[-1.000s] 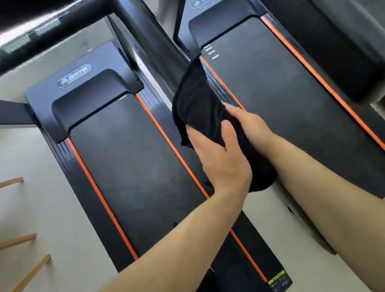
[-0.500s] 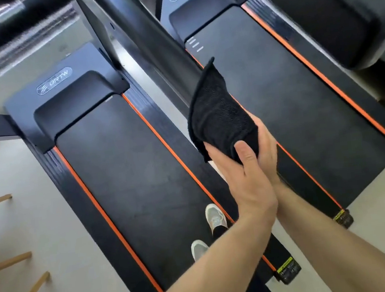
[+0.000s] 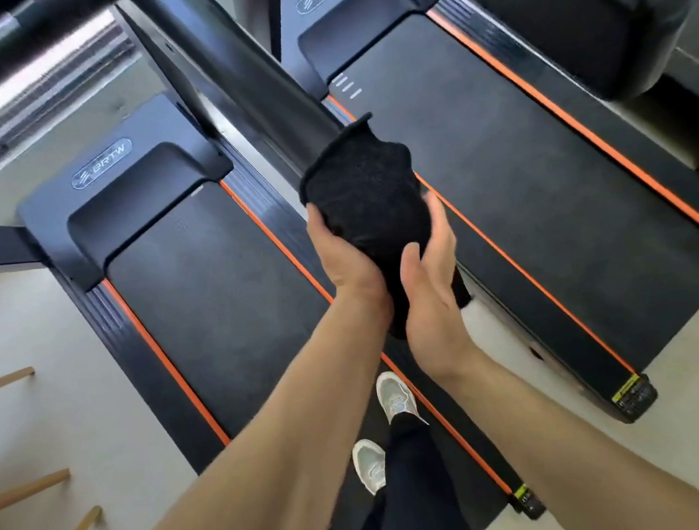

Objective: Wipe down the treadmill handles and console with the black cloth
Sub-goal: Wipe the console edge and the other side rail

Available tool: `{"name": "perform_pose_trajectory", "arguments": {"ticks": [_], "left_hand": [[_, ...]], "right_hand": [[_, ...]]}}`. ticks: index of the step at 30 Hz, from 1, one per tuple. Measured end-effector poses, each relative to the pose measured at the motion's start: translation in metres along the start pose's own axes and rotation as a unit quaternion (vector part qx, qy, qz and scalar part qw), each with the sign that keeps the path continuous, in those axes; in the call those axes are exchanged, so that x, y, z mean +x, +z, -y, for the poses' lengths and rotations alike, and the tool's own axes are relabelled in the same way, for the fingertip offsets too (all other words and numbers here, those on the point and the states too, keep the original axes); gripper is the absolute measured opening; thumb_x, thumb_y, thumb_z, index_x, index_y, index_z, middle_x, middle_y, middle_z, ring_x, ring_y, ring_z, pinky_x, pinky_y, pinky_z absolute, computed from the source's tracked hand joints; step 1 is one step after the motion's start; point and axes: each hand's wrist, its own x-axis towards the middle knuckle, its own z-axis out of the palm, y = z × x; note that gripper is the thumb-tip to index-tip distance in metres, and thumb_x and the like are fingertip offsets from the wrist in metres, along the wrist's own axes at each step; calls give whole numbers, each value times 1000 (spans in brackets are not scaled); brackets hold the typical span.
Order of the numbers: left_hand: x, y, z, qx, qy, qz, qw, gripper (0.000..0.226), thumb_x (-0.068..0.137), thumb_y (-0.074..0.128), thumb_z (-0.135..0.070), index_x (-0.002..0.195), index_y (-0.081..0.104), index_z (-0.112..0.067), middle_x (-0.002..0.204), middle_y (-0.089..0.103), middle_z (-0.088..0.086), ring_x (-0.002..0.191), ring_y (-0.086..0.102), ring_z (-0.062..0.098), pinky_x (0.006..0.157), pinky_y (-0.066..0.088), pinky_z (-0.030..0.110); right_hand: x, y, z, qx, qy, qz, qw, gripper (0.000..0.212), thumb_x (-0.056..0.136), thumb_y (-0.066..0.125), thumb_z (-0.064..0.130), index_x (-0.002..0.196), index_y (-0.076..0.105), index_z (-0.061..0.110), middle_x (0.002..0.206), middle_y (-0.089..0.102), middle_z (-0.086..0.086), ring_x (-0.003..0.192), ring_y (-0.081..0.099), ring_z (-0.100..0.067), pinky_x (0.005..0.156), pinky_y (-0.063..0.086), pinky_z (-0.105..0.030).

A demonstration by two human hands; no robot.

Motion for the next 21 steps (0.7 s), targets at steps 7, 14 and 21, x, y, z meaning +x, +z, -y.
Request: {"name": "perform_pose_trajectory", "arguments": {"ticks": [7,14,21], "left_hand": [[-29,9,26,5,-46,-140,989,49,92,46,-57,104,69,-15,129,67,7,118,63,31,109,45,43],[-7,24,-30,117,-26,-144,982,54,91,43,-60,120,68,-23,112,72,5,103,67,29,96,53,41],[12,44,-75,245,61,-133,959,65,96,29,-63,121,63,-13,112,69,7,104,64,29,101,49,44]], "right_hand": [[74,-18,35,125,119,73,982,34,102,42,20,122,69,14,117,74,3,117,64,-11,103,47,-30],[20,-13,22,-23,41,31,998,47,101,35,50,144,45,34,142,53,11,136,47,-14,112,37,-44],[132,30,99,-350,31,211,912,36,107,29,36,134,50,22,133,62,-11,120,54,-35,80,33,-36]]}}
